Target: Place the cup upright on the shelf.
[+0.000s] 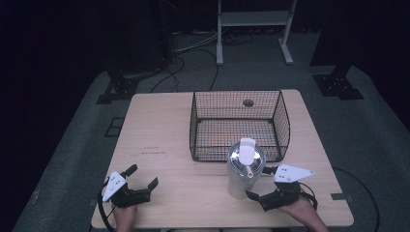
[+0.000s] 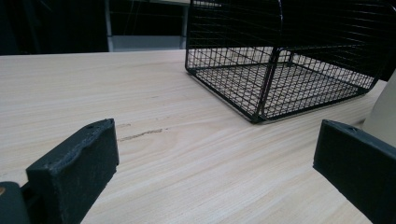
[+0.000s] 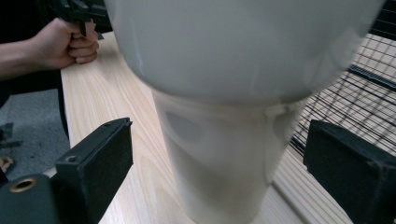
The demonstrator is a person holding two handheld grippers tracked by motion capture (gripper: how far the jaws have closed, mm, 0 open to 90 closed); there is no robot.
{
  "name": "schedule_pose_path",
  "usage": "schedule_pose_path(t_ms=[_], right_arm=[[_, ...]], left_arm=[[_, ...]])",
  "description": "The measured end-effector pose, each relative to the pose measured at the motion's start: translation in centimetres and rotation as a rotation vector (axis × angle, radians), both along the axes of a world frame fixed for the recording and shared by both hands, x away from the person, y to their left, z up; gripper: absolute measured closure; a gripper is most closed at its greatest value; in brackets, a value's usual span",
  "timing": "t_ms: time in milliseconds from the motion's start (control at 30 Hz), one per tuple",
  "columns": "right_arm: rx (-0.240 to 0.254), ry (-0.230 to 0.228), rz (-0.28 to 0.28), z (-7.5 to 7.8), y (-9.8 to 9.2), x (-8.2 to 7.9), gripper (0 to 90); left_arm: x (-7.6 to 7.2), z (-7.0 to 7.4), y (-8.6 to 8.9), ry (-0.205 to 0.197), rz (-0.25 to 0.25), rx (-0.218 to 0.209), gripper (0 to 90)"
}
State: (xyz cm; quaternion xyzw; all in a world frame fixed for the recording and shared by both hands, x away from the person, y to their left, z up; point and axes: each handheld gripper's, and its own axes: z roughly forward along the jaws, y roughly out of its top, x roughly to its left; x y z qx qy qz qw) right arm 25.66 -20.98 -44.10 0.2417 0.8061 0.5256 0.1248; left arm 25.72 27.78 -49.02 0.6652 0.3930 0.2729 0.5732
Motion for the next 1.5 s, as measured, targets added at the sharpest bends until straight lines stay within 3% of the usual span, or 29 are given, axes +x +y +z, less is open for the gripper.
schedule_pose_path(t_ms=[933, 1500], right_arm=[[0.076, -0.067, -0.03, -1.1, 2.7, 1.9, 7.0], [0.09, -0.101, -0.043, -1.2, 2.9, 1.8, 9.2]], left_arm=[[0.0, 0.0, 0.2, -0.001, -0.003, -0.003, 0.0], [-0.1, 0.0, 0.2, -0.001, -0.002, -0.01, 0.0]])
